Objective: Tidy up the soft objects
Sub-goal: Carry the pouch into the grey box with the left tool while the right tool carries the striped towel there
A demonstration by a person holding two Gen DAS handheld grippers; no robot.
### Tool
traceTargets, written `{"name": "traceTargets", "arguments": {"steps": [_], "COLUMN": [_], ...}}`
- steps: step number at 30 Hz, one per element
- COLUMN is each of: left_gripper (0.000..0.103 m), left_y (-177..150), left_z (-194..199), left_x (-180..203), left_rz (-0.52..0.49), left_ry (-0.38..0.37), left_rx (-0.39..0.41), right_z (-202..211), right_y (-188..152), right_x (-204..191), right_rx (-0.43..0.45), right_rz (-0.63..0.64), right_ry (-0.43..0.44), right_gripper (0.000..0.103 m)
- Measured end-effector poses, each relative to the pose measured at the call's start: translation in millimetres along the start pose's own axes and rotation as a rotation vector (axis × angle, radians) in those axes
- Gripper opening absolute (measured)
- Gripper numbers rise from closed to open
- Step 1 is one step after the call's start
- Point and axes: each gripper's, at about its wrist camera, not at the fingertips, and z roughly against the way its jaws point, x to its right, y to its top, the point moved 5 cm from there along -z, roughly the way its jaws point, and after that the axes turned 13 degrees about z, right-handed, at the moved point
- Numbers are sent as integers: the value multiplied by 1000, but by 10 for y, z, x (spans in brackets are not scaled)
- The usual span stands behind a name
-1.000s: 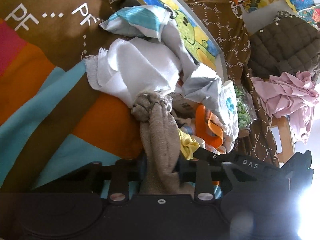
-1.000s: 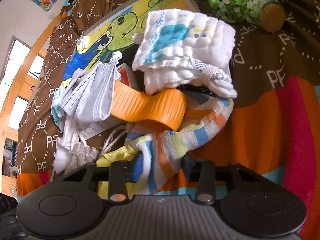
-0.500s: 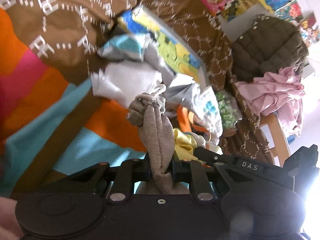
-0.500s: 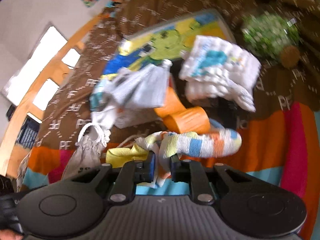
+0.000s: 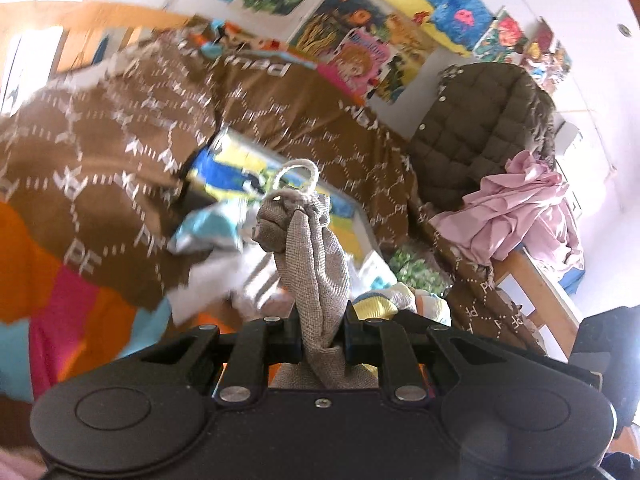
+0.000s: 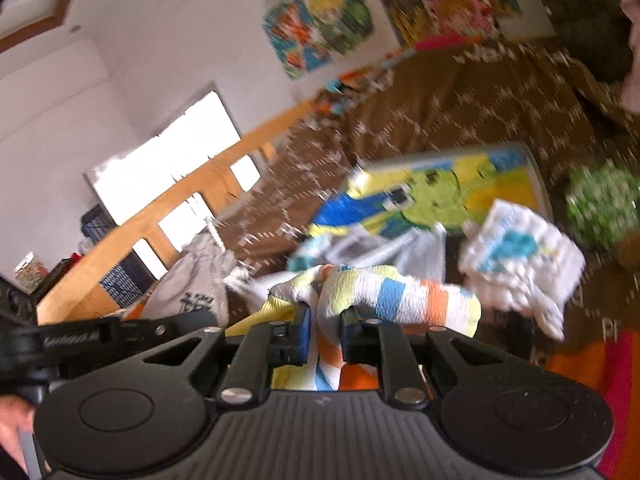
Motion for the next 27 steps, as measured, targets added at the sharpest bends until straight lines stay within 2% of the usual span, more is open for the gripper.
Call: {"name": "traceTargets", "arguments": {"steps": [4,10,14,17,19,27], "left_gripper": [18,18,18,19,19,19], "left_y": [154,401,649,869,998,1332], "left_z": [-20,-220,-499,-765,-979,-1710], "left_x": [114,263,351,383,382,111], "left_rz": [-40,-115,-168,-169,-195,-206], "left_ry": [-25,-46,-66,-87,-47,8], "left_rx": [9,17,44,68,88,102], "right_z": [72,31,-163,-374,-537,-1277], "right_y": [103,351,517,635,694,756], "right_x": [11,281,558,751,871,1270], "right_rx": [79,172,192,203,207,165], "right_rz": [14,-3,-36,-54,-63,-120], "right_ry": [-4,-81,-134,-167,-189,-228], "right_gripper": [17,17,17,17,17,17]}}
